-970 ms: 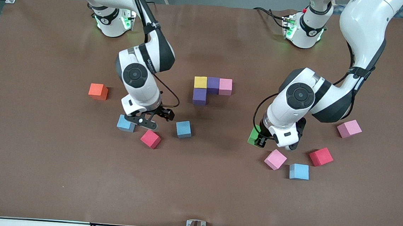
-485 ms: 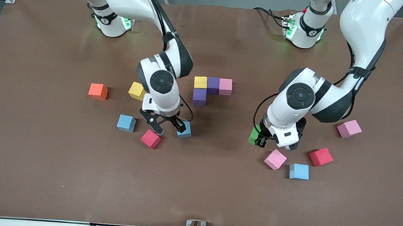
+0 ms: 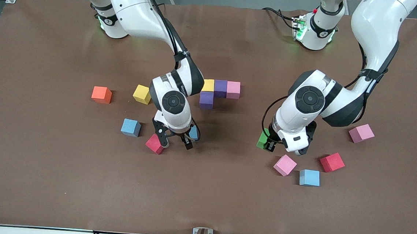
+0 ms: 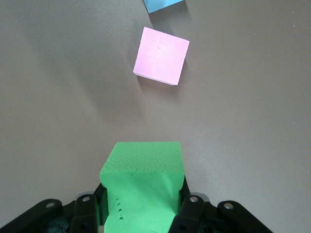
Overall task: Arrange 11 blocks into digit 3
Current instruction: 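Lower the open right gripper over the blue cube near the red cube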
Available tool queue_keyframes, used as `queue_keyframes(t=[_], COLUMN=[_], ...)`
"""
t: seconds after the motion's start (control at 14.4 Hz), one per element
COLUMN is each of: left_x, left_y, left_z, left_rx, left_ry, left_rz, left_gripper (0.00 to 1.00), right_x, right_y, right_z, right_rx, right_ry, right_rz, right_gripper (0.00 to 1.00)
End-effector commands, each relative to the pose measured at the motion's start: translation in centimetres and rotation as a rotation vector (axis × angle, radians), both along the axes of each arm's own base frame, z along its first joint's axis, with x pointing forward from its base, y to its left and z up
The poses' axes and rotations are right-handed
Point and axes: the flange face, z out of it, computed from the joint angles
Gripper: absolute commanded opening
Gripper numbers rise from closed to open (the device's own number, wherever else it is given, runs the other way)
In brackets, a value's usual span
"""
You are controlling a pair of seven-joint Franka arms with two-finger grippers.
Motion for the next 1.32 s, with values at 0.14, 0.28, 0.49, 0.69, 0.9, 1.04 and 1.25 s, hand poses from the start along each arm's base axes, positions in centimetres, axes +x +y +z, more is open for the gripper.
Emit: queue_keyframes(t=[0.14,0.28,0.49,0.69,0.9,1.04,1.25], left_x=[-0.47,-0.57,-0.41,-0.37,-0.44,-0.47,-0.43], left_y=[-0.22,-0.16,-0.18,-0.17,-0.16,-0.13,-0.12], left_z=[0.98,0.97,1.38,1.45,1.35,1.23,1.29], left_rx=[0.015,0.025,0.019,0.019,0.021,0.024,0.024], left_ry=[0.001,0.012,0.008,0.006,0.01,0.015,0.014], left_rz=[-0.013,-0.015,-0.013,-0.011,-0.011,-0.014,-0.02], left_gripper=[0.16,0.16,0.16,0.16,0.16,0.16,0.16], right_x=[-0.58,-0.69,-0.78,-0.85,-0.75,-0.58,-0.5], right_y=[1.91,2.08,2.11,1.8,1.65,1.48,1.39], right_z=[-0.09,-0.09,0.15,0.18,0.22,0.15,0.16], right_rx=[0.059,0.077,0.083,0.076,0.072,0.073,0.072], right_ry=[0.036,0.047,0.058,0.087,0.091,0.093,0.094], right_rz=[-0.076,-0.091,-0.095,-0.155,-0.208,-0.302,-0.38], right_gripper=[1.0,1.0,1.0,1.0,1.0,1.0,1.0])
